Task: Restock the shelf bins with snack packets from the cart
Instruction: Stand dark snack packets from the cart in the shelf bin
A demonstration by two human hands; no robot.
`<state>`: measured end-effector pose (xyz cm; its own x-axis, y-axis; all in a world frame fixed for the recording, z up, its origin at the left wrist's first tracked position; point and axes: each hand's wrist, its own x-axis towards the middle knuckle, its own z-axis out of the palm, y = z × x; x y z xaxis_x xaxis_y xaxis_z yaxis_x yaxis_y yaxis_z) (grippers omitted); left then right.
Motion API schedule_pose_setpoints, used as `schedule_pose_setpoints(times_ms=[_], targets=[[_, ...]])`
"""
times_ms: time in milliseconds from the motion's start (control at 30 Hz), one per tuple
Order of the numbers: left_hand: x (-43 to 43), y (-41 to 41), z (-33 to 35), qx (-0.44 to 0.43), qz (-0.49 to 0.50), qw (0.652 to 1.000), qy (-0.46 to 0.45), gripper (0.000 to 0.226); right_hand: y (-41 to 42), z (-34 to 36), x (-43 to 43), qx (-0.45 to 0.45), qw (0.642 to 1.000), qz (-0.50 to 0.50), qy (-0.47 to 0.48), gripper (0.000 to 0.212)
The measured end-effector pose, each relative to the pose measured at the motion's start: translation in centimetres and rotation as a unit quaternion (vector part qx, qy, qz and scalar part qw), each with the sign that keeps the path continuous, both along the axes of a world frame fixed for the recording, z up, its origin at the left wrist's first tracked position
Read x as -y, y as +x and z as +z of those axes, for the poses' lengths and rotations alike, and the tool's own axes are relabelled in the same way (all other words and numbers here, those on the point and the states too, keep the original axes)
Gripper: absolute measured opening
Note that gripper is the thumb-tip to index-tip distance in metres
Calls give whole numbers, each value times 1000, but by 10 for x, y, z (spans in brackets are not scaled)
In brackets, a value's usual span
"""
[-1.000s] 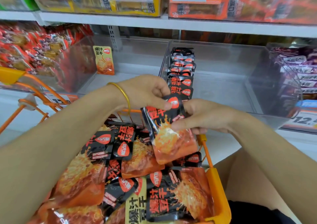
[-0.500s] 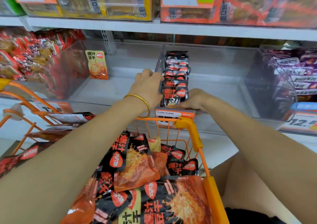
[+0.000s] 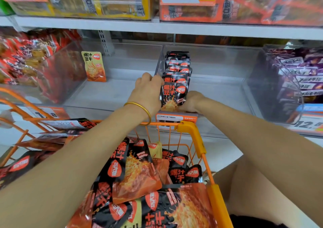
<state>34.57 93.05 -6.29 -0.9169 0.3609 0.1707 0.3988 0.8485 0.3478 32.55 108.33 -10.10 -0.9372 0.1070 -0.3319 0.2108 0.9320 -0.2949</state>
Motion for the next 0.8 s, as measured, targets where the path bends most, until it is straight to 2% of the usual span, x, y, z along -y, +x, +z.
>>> schedule_pose_setpoints(times_ms=[100,200,367,533,633,800], targets=[[1,0,0,-7,-1,1000,1,47,-5,-5,-1,-78,992,-78,-62,59],[2,0,-1,-12,-13,1000,-3,40,-6,-5,-2,-110,987,-82,-80,56],[3,0,-5,-11,-25,999,-22,34,-5,-7,2,-1,999,-39,-3,58],[5,3,-4,-10,-27,998,-53,34,1,3,6,58,997,3,-50,49],[6,6,-2,-8,-31,997,-74,33,7,8,4,66,995,6,-70,42],[8,8,3,3,-31,995,-93,33,10,10,6,66,997,33,-25,40]])
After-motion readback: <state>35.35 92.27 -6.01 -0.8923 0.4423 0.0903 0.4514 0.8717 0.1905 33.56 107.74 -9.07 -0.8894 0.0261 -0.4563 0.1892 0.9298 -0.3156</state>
